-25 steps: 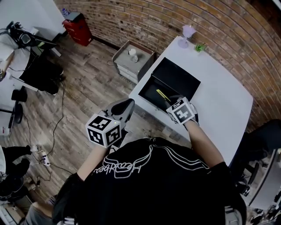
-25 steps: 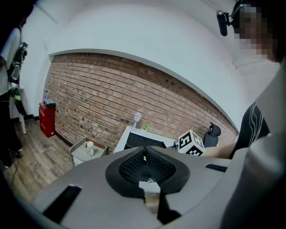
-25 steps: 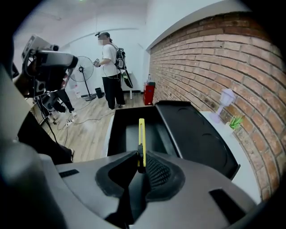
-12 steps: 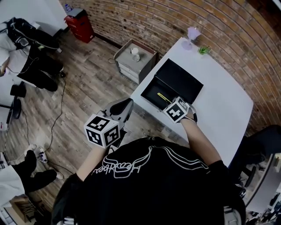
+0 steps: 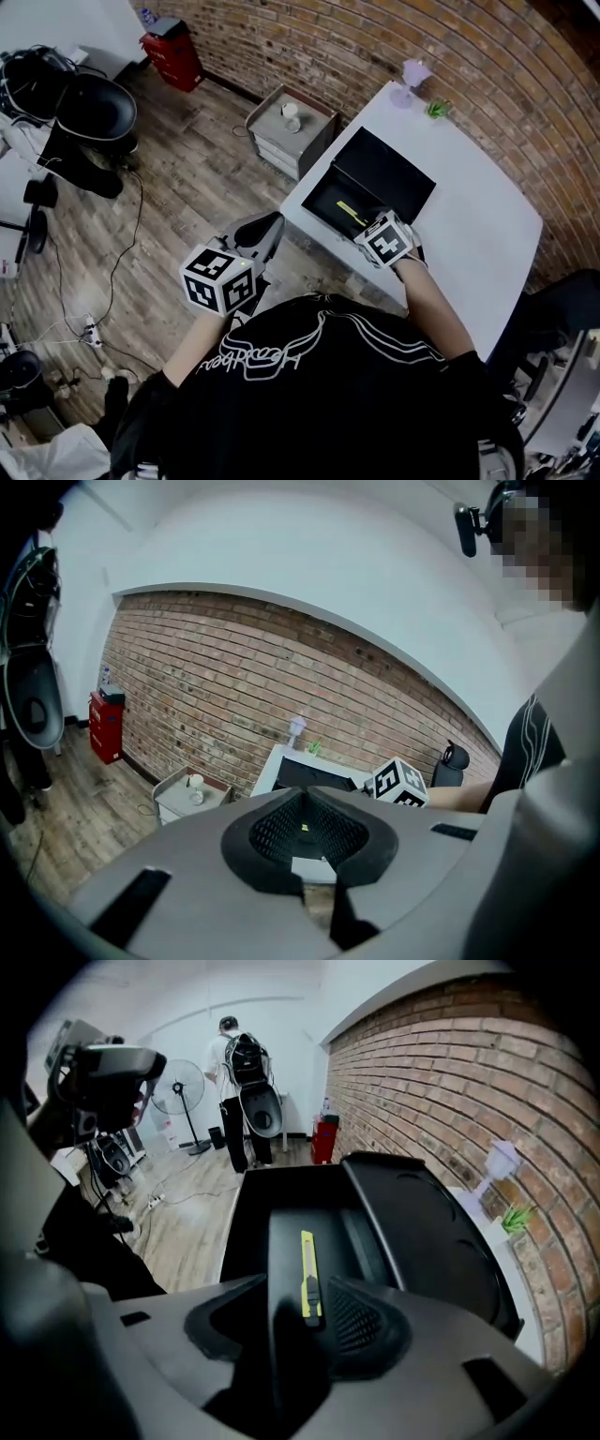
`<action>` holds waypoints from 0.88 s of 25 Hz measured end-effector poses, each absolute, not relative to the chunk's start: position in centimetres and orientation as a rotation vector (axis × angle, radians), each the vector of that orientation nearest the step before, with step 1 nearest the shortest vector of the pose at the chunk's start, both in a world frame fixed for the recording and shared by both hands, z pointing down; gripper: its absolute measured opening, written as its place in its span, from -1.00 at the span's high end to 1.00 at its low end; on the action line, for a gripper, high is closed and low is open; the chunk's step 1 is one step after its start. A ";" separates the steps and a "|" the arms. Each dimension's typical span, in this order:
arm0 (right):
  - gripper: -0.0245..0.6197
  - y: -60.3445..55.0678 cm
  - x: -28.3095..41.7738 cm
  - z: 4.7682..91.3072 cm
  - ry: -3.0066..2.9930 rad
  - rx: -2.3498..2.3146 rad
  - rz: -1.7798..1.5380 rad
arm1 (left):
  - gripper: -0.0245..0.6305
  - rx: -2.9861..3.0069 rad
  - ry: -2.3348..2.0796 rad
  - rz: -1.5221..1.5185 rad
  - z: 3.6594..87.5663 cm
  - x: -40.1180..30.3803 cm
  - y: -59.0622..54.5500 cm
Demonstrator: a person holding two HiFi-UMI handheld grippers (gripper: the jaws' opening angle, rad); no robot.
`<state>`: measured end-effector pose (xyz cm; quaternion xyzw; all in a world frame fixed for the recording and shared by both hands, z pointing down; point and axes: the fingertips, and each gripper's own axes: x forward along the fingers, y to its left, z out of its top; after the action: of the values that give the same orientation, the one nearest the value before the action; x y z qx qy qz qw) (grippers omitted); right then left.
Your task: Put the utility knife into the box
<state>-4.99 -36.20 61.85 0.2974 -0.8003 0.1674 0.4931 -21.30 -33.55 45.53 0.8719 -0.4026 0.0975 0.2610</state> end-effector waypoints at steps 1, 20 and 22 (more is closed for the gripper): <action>0.26 -36.2 -5.1 61.4 -1.974 0.731 0.426 | 0.81 2.365 -1.084 0.267 45.5 -21.1 -33.6; 0.92 -31.4 0.3 46.0 -2.568 1.024 0.584 | 0.81 2.499 -0.819 0.294 43.2 -10.0 -32.2; 0.92 -30.7 0.9 44.5 -2.615 1.018 0.575 | 0.81 2.532 -0.791 0.289 42.2 -8.6 -31.6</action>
<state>0.94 -30.70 44.50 0.3520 -0.9041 0.1989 0.1381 -8.60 -31.59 42.18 0.9225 -0.2880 0.1052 0.2345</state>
